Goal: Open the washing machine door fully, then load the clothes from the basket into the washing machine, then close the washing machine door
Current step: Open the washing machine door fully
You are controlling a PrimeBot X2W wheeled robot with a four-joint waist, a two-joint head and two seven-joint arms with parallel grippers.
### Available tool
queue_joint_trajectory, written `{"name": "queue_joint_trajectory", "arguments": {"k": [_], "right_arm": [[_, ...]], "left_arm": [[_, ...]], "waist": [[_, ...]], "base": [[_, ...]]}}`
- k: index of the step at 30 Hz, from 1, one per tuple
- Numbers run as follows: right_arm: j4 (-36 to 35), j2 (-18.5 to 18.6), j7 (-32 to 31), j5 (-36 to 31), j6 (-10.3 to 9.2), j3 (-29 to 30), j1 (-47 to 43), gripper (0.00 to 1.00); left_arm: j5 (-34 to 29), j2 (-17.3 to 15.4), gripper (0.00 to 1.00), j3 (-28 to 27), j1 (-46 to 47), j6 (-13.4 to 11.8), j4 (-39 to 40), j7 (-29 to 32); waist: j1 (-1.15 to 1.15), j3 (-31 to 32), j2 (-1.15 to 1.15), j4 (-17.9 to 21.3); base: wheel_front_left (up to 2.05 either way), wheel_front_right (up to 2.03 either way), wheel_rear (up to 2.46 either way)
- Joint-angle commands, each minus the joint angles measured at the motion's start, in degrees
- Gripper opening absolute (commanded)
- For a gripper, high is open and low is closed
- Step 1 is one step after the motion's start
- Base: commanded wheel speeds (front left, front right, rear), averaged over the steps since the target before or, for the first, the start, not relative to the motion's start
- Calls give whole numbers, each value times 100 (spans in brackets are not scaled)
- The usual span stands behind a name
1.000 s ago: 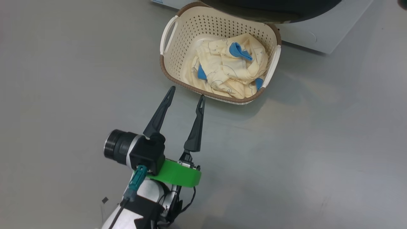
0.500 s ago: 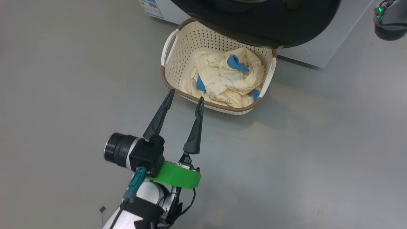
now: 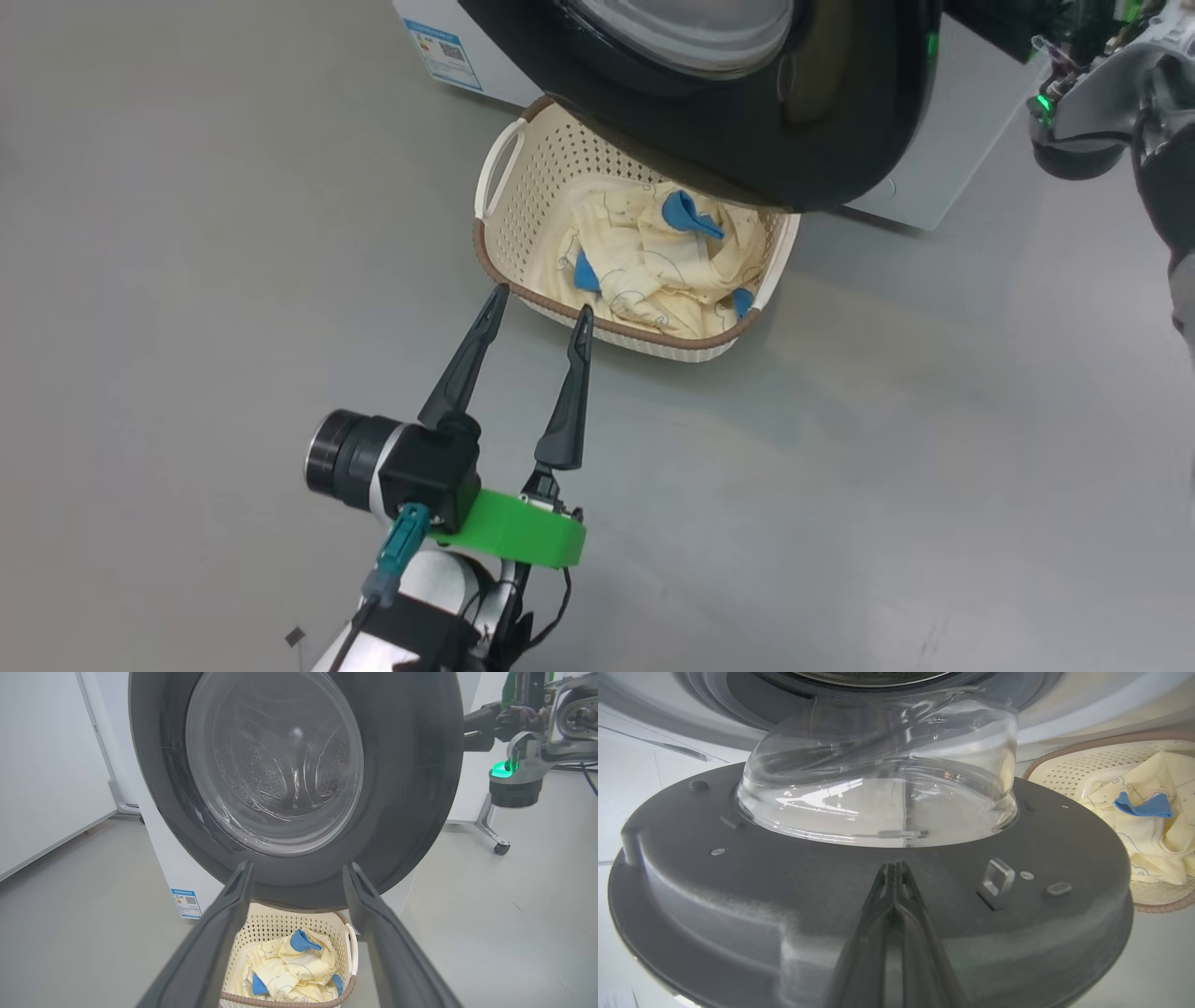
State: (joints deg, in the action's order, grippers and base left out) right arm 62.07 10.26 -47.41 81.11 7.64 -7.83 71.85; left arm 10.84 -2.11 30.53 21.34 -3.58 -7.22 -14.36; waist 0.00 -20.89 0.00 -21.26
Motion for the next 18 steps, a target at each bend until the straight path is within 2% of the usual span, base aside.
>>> {"name": "queue_joint_trajectory", "arguments": {"k": [1,18], "right_arm": [[-273,-237,-113,19,-15,-82,-4,0],[-608,-472,-396,99,-15,-230,-622,0]], "left_arm": [[-17,-76,100,-198,19,-10,165,-63],[-130,-76,100,-221,-123,59,131,-63]], "waist": [[0,29,0,7],[0,258,0,69]], "base": [[0,0,0],[0,0,0]]}}
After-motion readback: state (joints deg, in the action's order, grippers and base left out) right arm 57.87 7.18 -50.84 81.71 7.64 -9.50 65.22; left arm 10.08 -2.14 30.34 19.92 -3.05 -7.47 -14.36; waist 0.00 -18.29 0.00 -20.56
